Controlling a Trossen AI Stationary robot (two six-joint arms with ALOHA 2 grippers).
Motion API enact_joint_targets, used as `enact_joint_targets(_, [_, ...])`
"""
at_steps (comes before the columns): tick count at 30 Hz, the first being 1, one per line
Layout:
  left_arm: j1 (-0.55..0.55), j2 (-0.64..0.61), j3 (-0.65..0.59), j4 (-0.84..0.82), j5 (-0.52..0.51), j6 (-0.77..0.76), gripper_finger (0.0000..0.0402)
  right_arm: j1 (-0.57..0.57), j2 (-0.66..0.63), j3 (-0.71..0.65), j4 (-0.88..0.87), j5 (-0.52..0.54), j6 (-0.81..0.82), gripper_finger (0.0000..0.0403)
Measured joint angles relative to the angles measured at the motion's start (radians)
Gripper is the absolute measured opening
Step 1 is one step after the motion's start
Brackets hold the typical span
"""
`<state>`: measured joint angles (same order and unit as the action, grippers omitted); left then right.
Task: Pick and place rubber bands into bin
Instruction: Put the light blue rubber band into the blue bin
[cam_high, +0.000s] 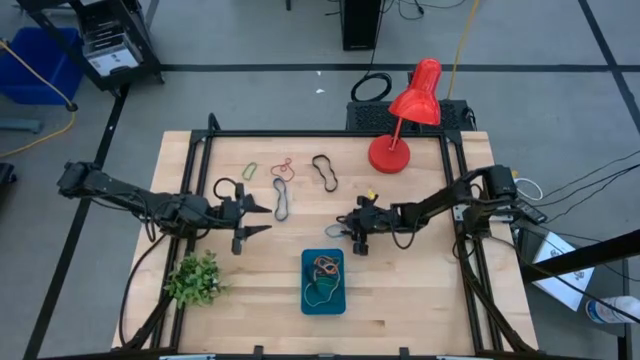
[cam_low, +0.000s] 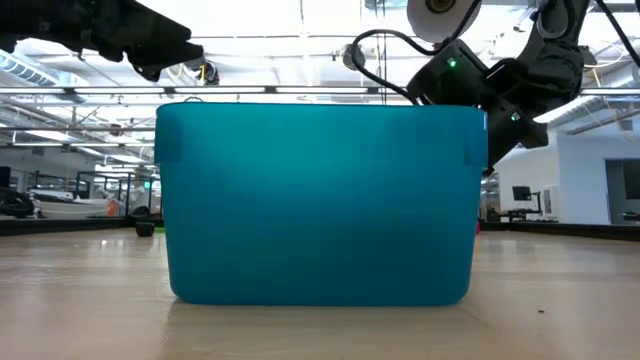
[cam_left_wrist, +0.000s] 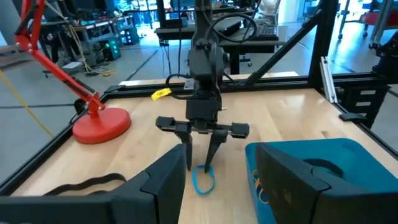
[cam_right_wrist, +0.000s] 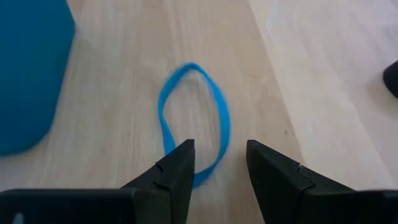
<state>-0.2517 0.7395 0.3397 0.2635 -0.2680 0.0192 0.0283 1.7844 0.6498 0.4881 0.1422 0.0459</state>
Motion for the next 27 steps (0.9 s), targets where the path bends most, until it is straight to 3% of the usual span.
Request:
enact_joint_targets(6, [0.004,0.000,0.000,0.000,0.001,0.001,0.0200,-0.008,0.000,0.000,-0.023,-0.040,0.029,0.0107])
enact_joint_targets(14, [0.004,0.000,0.000,-0.001,0.002,0.000,0.0200,-0.008,0.000,0.000,-0.044,-0.040,0.004,0.0007])
enact_joint_targets(27, [0.004,0.000,0.000,-0.001,0.004,-0.001,0.0200,-0.007,-0.022,-0.003,-0.024,-0.034,-0.024,0.0001])
